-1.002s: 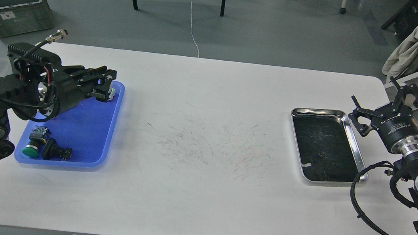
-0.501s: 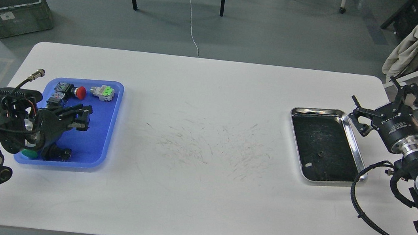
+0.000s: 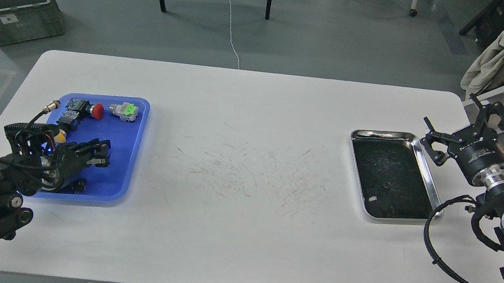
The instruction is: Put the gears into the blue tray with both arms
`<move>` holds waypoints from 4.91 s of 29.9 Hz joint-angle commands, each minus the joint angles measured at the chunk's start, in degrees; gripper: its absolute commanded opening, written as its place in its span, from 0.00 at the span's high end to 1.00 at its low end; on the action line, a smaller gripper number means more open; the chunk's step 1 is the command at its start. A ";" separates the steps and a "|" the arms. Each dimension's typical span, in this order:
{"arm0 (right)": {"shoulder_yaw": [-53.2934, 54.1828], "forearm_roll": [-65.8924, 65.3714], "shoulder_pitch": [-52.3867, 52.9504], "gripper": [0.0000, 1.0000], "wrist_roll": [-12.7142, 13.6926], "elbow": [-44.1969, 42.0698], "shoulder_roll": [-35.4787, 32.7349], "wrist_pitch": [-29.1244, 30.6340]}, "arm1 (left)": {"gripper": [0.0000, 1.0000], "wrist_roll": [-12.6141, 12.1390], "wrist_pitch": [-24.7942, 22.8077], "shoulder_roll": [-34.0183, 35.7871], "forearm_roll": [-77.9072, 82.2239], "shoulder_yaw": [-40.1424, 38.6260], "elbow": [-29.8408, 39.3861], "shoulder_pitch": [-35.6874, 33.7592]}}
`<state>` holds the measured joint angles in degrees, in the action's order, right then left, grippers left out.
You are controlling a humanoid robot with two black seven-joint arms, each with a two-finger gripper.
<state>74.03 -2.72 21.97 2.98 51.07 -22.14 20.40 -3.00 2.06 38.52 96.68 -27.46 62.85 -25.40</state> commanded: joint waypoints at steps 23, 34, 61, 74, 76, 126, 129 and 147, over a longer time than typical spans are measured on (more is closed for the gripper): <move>-0.64 -0.09 6.59 0.01 0.18 0.88 0.78 -4.49 | 0.02 0.54 0.05 6.39 -30.04 -3.30 2.72 -22.93; -5.56 -0.09 11.96 0.01 0.10 0.70 0.70 -6.51 | 0.02 1.16 -0.21 -7.92 -59.30 -16.65 -12.30 -25.14; -5.82 0.00 9.06 0.01 0.54 1.05 0.70 -5.55 | 0.02 8.36 -9.62 -22.35 -87.19 -19.91 -23.04 -21.10; -42.70 -20.78 25.56 0.01 4.40 11.40 -19.94 -3.61 | 0.02 8.98 -9.62 -22.35 -87.19 -19.83 -22.60 -20.57; -48.51 -29.67 28.64 0.01 4.49 14.49 -23.11 -3.61 | 0.02 9.16 -9.62 -22.35 -87.19 -19.74 -22.60 -20.57; -77.81 -70.66 31.91 0.90 4.58 9.84 -12.84 -6.86 | 0.02 10.39 -9.09 -22.09 -86.40 -19.03 -22.42 -20.74; -77.81 -70.58 32.08 0.97 4.49 9.84 -12.93 -6.51 | 0.02 10.39 -9.09 -22.00 -86.40 -19.03 -22.42 -20.74; -77.54 -69.87 39.20 0.98 4.40 13.01 -16.35 -6.51 | 0.02 10.39 -9.09 -21.74 -86.40 -18.95 -22.42 -21.01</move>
<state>-3.68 -72.65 60.62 7.47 63.79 -38.03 13.89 7.38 -7.03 16.81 10.28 -46.43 40.44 -46.38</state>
